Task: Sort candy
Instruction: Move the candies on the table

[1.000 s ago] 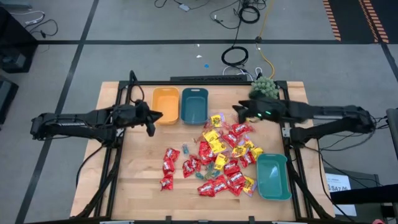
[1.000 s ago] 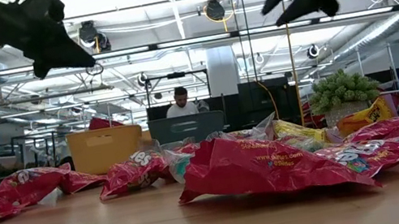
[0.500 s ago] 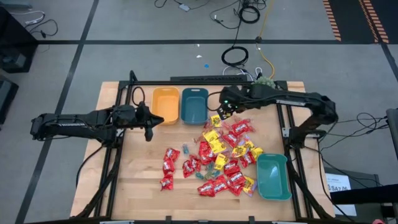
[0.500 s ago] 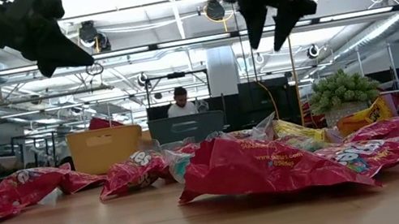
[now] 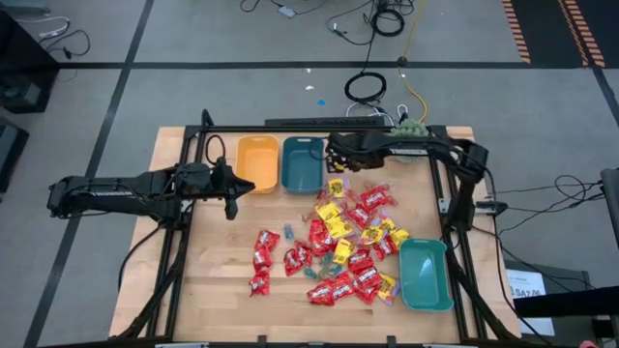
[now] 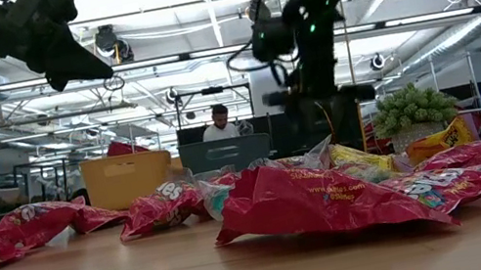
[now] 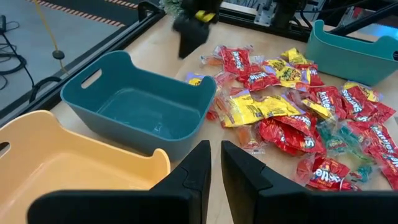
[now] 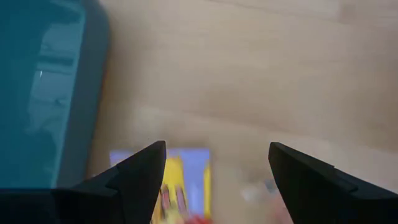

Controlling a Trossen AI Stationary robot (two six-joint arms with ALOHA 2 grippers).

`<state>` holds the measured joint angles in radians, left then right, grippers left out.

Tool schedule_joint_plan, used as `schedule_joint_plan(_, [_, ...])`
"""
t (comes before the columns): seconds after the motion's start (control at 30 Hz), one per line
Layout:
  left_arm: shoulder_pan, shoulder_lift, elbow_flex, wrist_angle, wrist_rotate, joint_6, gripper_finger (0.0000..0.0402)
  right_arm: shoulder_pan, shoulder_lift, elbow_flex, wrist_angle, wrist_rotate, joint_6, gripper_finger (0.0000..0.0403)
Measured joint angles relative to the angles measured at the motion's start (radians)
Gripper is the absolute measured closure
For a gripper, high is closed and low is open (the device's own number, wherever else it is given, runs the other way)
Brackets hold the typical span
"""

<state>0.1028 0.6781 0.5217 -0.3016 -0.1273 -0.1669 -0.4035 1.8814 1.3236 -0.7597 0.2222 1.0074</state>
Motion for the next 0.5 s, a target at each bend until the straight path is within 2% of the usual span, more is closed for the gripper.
schedule_joint_plan(0.1, [0.0, 0.0, 0.0, 0.0, 0.0, -0.003, 0.0354, -0.016, 0.062, 0.0, 0.023, -0.015, 0.006, 0.0124])
schedule_joint_plan(0.23, [0.0, 0.0, 0.0, -0.003, 0.019, -0.008, 0.0354, -0.006, 0.121, 0.0, -0.011, -0.1, 0.007, 0.0124])
schedule_joint_plan(0.5, [0.0, 0.0, 0.0, -0.006, 0.064, -0.008, 0.0354, 0.171, 0.132, 0.004, -0.145, -0.103, 0.117, 0.0124])
